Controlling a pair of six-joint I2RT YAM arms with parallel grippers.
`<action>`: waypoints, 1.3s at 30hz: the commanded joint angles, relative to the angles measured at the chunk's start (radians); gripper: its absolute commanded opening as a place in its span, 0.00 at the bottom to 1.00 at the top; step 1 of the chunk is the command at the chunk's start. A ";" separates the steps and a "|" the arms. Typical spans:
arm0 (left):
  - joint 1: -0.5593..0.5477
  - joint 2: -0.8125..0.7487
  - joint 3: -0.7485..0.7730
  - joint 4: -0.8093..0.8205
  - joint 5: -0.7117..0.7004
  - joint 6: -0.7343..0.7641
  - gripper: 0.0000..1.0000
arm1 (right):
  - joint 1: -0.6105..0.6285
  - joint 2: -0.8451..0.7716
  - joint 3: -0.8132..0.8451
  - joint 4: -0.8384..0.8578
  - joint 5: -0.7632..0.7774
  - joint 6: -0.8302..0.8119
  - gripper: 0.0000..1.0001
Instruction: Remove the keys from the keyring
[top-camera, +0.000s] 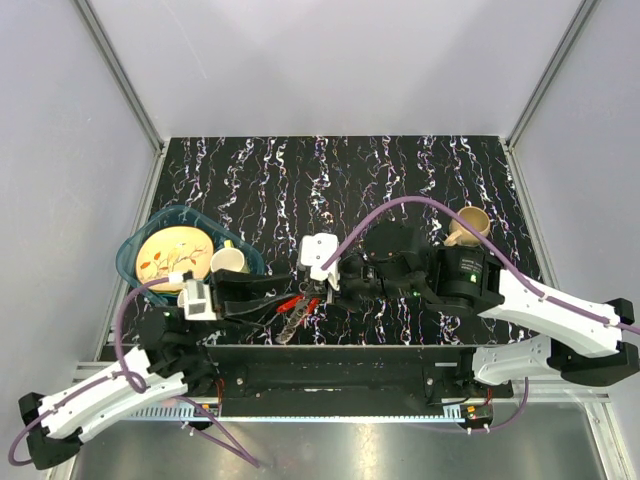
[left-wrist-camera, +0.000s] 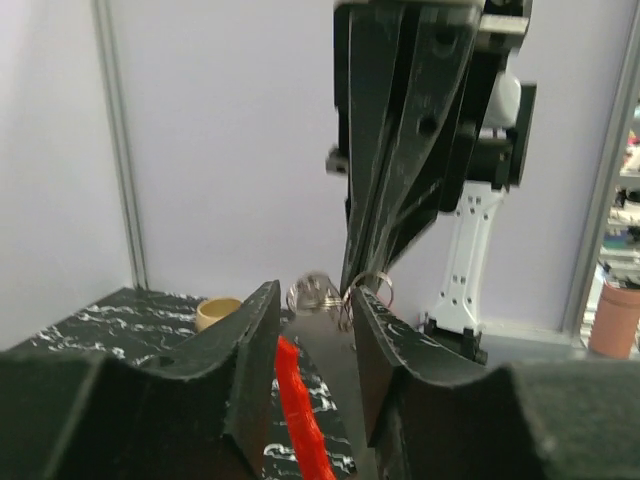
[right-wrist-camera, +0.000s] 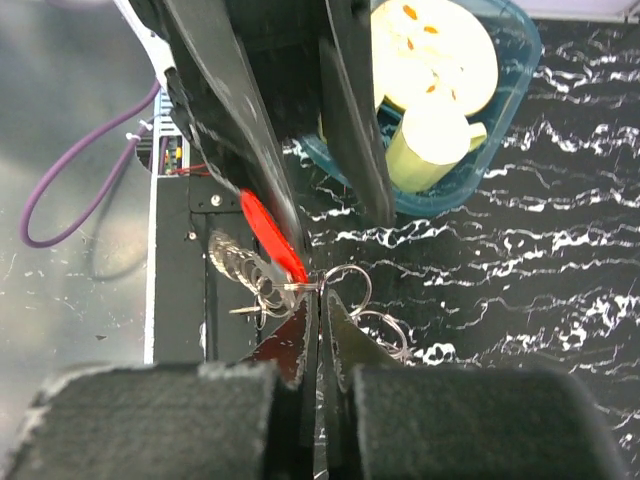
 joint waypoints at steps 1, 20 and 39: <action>-0.004 -0.107 0.083 -0.145 -0.124 -0.007 0.43 | 0.004 -0.004 -0.005 -0.023 0.065 0.058 0.00; -0.004 -0.122 0.328 -0.746 -0.024 -0.076 0.63 | 0.004 0.032 -0.071 0.113 0.208 0.416 0.00; -0.004 -0.008 0.329 -0.852 -0.182 0.044 0.51 | 0.003 0.023 -0.126 0.170 0.272 0.499 0.00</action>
